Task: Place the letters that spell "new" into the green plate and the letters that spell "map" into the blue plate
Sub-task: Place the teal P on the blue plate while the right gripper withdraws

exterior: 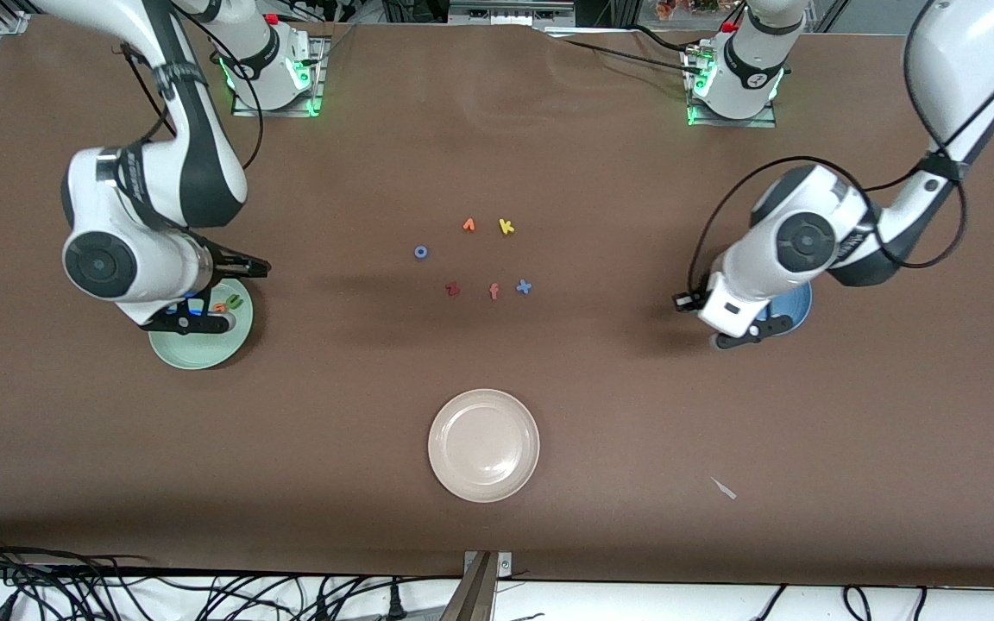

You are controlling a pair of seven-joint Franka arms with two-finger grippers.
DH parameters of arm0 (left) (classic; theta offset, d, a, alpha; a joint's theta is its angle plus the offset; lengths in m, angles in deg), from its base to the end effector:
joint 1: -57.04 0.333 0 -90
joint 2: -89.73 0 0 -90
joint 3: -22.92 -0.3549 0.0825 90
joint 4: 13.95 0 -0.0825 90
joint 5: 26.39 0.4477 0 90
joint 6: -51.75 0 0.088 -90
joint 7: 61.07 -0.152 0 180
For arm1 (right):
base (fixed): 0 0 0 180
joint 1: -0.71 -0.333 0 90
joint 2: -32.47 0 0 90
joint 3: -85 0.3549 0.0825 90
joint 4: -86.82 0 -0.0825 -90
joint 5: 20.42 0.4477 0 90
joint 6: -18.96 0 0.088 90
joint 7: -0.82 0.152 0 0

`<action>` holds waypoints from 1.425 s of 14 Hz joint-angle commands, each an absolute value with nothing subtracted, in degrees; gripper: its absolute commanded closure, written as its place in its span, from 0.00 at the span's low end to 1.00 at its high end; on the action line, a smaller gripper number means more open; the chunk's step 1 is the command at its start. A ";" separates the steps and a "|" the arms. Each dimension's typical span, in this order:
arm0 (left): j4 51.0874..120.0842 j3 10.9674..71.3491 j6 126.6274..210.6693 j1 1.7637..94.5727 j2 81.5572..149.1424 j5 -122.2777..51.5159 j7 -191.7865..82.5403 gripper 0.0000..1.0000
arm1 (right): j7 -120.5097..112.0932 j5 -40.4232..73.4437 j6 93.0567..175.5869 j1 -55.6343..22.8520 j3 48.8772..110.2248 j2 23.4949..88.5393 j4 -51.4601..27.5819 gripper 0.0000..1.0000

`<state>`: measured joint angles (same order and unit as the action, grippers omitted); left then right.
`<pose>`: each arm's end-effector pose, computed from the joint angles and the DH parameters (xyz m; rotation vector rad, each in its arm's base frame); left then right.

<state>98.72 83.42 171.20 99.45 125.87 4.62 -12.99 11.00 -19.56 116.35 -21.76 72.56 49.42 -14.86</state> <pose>0.6266 -0.1487 0.2290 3.0906 0.3976 -0.2440 0.6305 0.1199 0.3369 2.9835 -0.0145 -0.5270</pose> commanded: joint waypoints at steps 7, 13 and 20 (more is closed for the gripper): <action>100.30 77.59 169.79 103.10 127.70 6.57 -29.78 0.75 | 6.46 -19.98 107.39 -11.60 80.08 31.16 -14.88 0.00; 98.39 77.41 169.17 102.57 127.44 6.39 -30.22 0.00 | 6.27 -19.46 102.63 -8.53 79.12 30.53 -7.49 0.00; 72.83 77.85 148.00 92.73 127.87 5.25 -35.75 0.00 | 6.45 -19.02 105.98 -9.14 76.65 30.80 -7.58 0.00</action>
